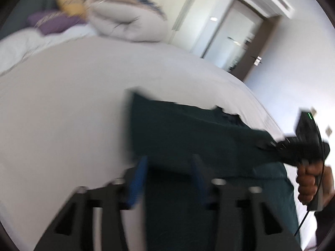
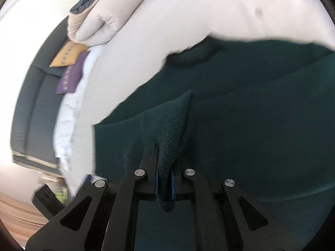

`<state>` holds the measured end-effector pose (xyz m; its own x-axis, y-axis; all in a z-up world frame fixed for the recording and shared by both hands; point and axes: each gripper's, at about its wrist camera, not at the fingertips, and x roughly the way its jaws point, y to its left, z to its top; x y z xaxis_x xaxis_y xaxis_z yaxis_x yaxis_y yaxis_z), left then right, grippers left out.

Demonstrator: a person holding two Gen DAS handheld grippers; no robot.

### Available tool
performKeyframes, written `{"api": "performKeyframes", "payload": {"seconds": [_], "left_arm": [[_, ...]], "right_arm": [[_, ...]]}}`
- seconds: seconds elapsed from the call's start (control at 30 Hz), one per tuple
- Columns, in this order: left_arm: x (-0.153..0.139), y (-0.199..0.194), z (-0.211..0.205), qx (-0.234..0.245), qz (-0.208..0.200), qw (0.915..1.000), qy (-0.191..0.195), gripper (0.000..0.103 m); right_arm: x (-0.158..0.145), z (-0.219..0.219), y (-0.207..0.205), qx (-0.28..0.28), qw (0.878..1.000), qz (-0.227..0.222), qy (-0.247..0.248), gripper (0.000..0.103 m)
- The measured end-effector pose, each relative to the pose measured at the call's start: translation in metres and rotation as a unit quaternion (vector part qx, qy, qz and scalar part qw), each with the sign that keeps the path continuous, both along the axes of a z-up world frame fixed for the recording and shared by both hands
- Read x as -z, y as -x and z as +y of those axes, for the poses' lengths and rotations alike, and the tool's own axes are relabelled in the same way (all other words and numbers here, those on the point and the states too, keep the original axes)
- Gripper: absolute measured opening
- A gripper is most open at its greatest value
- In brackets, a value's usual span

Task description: Fold small clothes

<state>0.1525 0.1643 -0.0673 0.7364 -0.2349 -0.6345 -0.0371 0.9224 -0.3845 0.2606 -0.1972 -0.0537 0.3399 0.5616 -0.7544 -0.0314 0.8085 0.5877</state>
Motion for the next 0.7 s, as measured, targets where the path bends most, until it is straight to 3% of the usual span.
{"api": "performKeyframes", "payload": {"seconds": [0.13, 0.33, 0.7], "left_arm": [[-0.006, -0.007, 0.035, -0.043, 0.007, 0.9990, 0.001, 0.012], [-0.024, -0.033, 0.025, -0.017, 0.005, 0.9996, -0.023, 0.011], [-0.009, -0.096, -0.041, 0.065, 0.045, 0.9944, -0.071, 0.011]], "right_arm": [[-0.005, -0.039, -0.006, 0.032, 0.998, -0.006, 0.049, 0.007], [0.011, -0.097, 0.008, 0.059, 0.996, 0.002, 0.068, 0.007], [0.027, -0.110, 0.015, 0.062, 0.995, 0.004, 0.080, 0.007]]}}
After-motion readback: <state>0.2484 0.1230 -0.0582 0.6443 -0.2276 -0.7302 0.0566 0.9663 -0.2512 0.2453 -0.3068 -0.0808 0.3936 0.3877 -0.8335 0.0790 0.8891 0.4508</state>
